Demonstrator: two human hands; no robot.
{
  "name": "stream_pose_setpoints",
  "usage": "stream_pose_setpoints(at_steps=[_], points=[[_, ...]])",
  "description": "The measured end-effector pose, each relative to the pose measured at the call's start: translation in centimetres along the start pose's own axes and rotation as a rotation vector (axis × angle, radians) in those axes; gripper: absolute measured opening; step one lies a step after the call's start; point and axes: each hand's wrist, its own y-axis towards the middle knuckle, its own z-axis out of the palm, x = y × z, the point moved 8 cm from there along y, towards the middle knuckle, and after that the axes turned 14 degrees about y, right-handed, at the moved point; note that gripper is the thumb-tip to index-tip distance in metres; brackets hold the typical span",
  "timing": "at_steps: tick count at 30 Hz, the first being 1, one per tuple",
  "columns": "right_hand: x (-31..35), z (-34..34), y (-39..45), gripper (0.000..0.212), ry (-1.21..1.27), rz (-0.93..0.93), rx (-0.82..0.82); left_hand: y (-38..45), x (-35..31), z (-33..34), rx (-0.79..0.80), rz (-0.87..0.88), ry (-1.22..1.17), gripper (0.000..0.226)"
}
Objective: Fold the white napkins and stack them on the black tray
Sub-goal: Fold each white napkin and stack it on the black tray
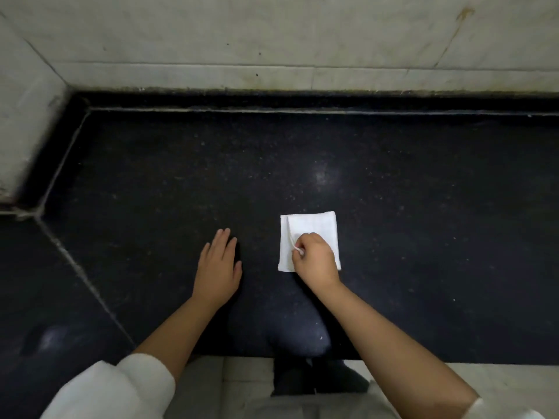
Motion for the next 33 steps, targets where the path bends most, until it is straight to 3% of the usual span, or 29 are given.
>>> stream_pose_setpoints(at_steps=[10,14,19,24,28,33], points=[[1.1,0.3,-0.1,0.013,0.035,-0.056,-0.089,-2.0,0.7,1.0,-0.095,0.086,-0.004,0.038],[1.0,2.7,-0.6,0.015,-0.082,-0.122,0.056,-2.2,-0.1,0.5,-0.098,0.131,0.012,0.037],[0.7,2.3,-1.1,0.047,-0.139,-0.133,0.254,-2.3,-0.5,0.2,-0.080,0.158,0.039,0.037],[-1.8,-2.9,-2.5,0.033,-0.318,-0.280,0.143,-2.0,-4.2,-0.8,-0.182,0.302,-0.116,0.039],[-3.7,-3.3,-2.5,0.036,-0.477,-0.231,0.259,-1.4,-9.5,-1.8,-0.121,0.495,-0.102,0.028],[-2.5,-3.1,-1.9,0.025,-0.571,-0.346,0.254,0.1,-10.4,-0.4,0.015,0.372,0.107,0.041]])
